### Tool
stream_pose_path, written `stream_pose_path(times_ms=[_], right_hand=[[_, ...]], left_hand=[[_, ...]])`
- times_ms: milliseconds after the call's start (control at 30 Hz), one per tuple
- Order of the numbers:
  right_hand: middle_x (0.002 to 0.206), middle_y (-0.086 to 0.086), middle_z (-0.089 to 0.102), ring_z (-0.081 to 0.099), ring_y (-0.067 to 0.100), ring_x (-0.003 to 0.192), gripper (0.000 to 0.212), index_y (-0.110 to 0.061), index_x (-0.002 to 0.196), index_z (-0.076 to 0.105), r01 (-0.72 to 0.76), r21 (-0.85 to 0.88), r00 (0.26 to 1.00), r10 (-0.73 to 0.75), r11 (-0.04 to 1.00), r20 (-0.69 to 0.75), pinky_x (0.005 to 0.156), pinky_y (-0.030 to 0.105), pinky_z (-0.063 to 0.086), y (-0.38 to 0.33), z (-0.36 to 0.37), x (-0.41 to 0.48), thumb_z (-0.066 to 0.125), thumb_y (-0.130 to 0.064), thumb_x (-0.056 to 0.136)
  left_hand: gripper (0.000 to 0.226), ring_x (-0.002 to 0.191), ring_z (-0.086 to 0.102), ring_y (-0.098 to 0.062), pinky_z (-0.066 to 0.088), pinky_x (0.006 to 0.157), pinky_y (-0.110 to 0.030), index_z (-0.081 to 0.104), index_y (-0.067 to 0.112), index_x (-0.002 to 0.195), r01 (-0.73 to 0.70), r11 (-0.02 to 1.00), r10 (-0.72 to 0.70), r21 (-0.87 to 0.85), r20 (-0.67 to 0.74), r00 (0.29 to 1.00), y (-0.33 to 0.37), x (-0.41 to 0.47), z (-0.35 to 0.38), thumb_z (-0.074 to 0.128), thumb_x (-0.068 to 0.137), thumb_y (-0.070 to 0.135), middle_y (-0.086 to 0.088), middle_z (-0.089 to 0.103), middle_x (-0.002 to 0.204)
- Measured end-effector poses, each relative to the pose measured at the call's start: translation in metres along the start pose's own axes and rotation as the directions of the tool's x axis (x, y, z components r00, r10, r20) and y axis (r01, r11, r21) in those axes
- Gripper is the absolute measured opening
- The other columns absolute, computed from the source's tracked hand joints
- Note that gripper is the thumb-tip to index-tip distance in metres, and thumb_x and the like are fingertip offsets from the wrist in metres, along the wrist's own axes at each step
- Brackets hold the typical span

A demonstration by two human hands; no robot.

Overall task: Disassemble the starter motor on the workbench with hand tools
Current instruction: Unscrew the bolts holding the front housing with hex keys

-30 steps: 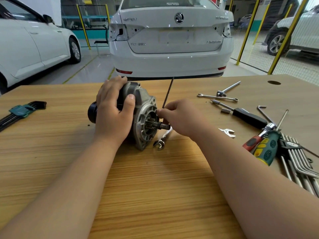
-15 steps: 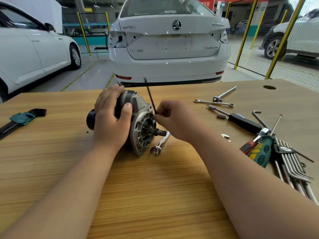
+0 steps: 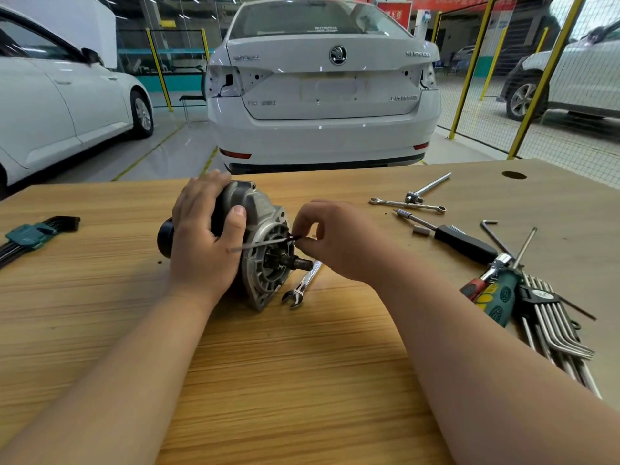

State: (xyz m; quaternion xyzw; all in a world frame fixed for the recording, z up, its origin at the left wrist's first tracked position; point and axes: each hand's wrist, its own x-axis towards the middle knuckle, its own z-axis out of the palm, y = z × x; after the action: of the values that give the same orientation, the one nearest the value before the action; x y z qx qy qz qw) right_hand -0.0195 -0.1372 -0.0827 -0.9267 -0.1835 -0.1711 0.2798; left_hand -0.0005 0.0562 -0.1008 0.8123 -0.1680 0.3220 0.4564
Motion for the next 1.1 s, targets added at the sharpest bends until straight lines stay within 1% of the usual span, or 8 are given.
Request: stream_pose_path(times_ms=[67, 167, 267, 367, 600, 833, 967, 1100], right_hand=[[0.072, -0.017, 0.061, 0.057, -0.009, 0.063, 0.019, -0.030, 0.074, 0.060, -0.164, 0.280, 0.983, 0.180, 0.946, -0.032, 0.051, 0.008, 0.041, 0.001, 0.001, -0.003, 0.072, -0.020, 0.084], [0.077, -0.001, 0.069, 0.063, 0.008, 0.058, 0.012, -0.015, 0.080, 0.061, -0.410, 0.638, 0.898, 0.411, 0.652, 0.157, 0.064, 0.030, 0.058, -0.003, 0.010, -0.002, 0.071, -0.015, 0.085], [0.083, 0.008, 0.071, 0.060, 0.010, 0.053, 0.008, -0.009, 0.084, 0.060, -0.509, 0.759, 0.821, 0.494, 0.406, 0.286, 0.070, 0.039, 0.053, -0.006, 0.016, 0.003, 0.068, -0.009, 0.087], [0.075, 0.003, 0.072, 0.058, 0.007, 0.048, 0.006, -0.006, 0.089, 0.065, -0.540, 0.786, 0.774, 0.545, 0.300, 0.323, 0.063, 0.032, 0.048, -0.005, 0.019, 0.003, 0.068, -0.010, 0.087], [0.072, 0.001, 0.069, 0.052, 0.010, 0.049, 0.017, -0.005, 0.083, 0.067, -0.596, 0.671, 0.762, 0.573, 0.441, 0.301, 0.046, 0.025, 0.045, -0.005, 0.020, 0.001, 0.069, -0.022, 0.087], [0.064, -0.003, 0.067, 0.048, 0.011, 0.053, 0.024, -0.003, 0.105, 0.065, -0.624, 0.723, 0.724, 0.566, 0.297, 0.393, 0.044, 0.021, 0.041, -0.010, 0.018, 0.003, 0.066, -0.023, 0.091], [0.064, -0.004, 0.063, 0.048, 0.013, 0.056, 0.017, -0.009, 0.093, 0.066, -0.622, 0.689, 0.732, 0.589, 0.371, 0.344, 0.045, 0.023, 0.041, -0.013, 0.020, 0.004, 0.064, -0.026, 0.092], [0.065, 0.000, 0.048, 0.041, 0.012, 0.051, 0.019, -0.010, 0.093, 0.066, -0.649, 0.655, 0.714, 0.606, 0.386, 0.350, 0.044, 0.024, 0.038, -0.013, 0.021, 0.002, 0.065, -0.028, 0.091]], left_hand=[[0.048, 0.140, 0.029, -0.017, 0.034, 0.109, -0.053, 0.051, 0.022, 0.136, 0.012, 1.000, -0.012, -0.014, -0.004, 1.000, 0.000, 0.000, 0.000, 0.045, 0.089, 0.033, 0.014, 0.038, 0.139], [0.048, 0.141, 0.028, -0.016, 0.034, 0.110, -0.053, 0.050, 0.023, 0.136, 0.014, 1.000, -0.014, -0.019, -0.005, 1.000, 0.000, 0.000, 0.001, 0.045, 0.089, 0.033, 0.018, 0.035, 0.136], [0.048, 0.141, 0.028, -0.018, 0.031, 0.112, -0.052, 0.051, 0.021, 0.136, 0.009, 1.000, -0.009, -0.014, -0.006, 1.000, 0.000, 0.000, 0.001, 0.045, 0.089, 0.032, 0.016, 0.036, 0.136], [0.048, 0.141, 0.029, -0.018, 0.031, 0.112, -0.051, 0.051, 0.020, 0.135, 0.010, 1.000, -0.010, -0.016, -0.008, 1.000, 0.000, 0.001, 0.001, 0.046, 0.089, 0.032, 0.017, 0.036, 0.136], [0.049, 0.141, 0.028, -0.017, 0.025, 0.116, -0.046, 0.050, 0.021, 0.136, 0.018, 1.000, -0.018, -0.015, -0.001, 1.000, 0.000, 0.000, 0.001, 0.045, 0.089, 0.032, 0.002, 0.042, 0.146], [0.048, 0.141, 0.028, -0.019, 0.030, 0.112, -0.053, 0.050, 0.020, 0.136, 0.031, 0.999, -0.031, -0.019, -0.002, 1.000, 0.000, 0.000, 0.001, 0.045, 0.089, 0.032, 0.000, 0.042, 0.147], [0.049, 0.142, 0.028, -0.017, 0.033, 0.110, -0.054, 0.050, 0.022, 0.136, 0.028, 0.999, -0.028, -0.025, -0.001, 1.000, 0.000, 0.000, 0.001, 0.045, 0.089, 0.034, 0.014, 0.037, 0.139], [0.048, 0.141, 0.028, -0.017, 0.029, 0.114, -0.052, 0.050, 0.022, 0.136, 0.019, 1.000, -0.019, -0.021, -0.009, 1.000, -0.002, 0.000, 0.001, 0.044, 0.089, 0.034, 0.006, 0.041, 0.144]])
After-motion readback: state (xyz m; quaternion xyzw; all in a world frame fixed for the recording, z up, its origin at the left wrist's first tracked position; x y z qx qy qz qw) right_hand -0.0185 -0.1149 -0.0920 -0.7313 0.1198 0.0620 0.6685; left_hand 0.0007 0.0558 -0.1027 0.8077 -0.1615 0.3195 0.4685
